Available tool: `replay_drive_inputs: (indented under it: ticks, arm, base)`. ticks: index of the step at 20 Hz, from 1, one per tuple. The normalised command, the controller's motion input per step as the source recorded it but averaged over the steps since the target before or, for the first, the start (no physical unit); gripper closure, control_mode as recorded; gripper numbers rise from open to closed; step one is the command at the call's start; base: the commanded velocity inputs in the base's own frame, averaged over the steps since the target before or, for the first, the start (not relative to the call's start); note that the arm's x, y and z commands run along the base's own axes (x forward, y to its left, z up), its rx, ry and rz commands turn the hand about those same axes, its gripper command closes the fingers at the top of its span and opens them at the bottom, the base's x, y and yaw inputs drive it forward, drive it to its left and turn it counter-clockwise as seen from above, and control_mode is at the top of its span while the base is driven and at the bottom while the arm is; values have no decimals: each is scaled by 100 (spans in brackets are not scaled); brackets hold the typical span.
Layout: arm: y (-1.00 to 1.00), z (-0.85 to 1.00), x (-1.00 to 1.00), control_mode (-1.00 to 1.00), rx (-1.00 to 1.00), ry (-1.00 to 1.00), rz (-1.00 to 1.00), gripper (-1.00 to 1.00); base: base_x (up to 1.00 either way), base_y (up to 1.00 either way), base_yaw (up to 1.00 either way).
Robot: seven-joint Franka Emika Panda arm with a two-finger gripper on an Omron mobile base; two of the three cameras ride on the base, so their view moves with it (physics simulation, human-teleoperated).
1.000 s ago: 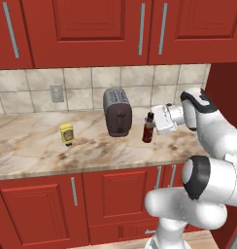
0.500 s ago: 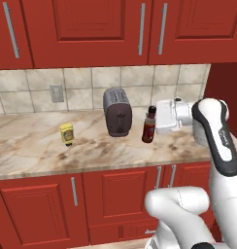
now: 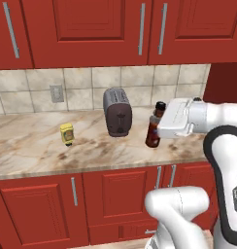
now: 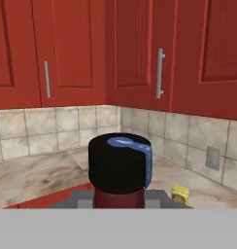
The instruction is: Place the condiment bottle and mustard from the counter to the top shelf of the fridge. If the existing items in the fridge are on the top shelf, move them to other shelves.
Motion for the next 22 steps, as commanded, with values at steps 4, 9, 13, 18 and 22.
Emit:
replay_drive_inputs:
  ticks: [4, 9, 13, 18, 22]
  arm:
    - [0, 0, -25, 100, -2, -3, -1, 100]
    - [0, 0, 0, 100, 0, 0, 0, 100]
    - [0, 0, 0, 100, 0, 0, 0, 100]
    - [0, 0, 0, 100, 0, 0, 0, 100]
    - [0, 0, 0, 100, 0, 0, 0, 100]
  base:
    - [-75, 0, -10]
    - [-100, -5, -21]
    - [-100, -49, -27]
    - [-89, -94, -26]
    - [-8, -100, -23]
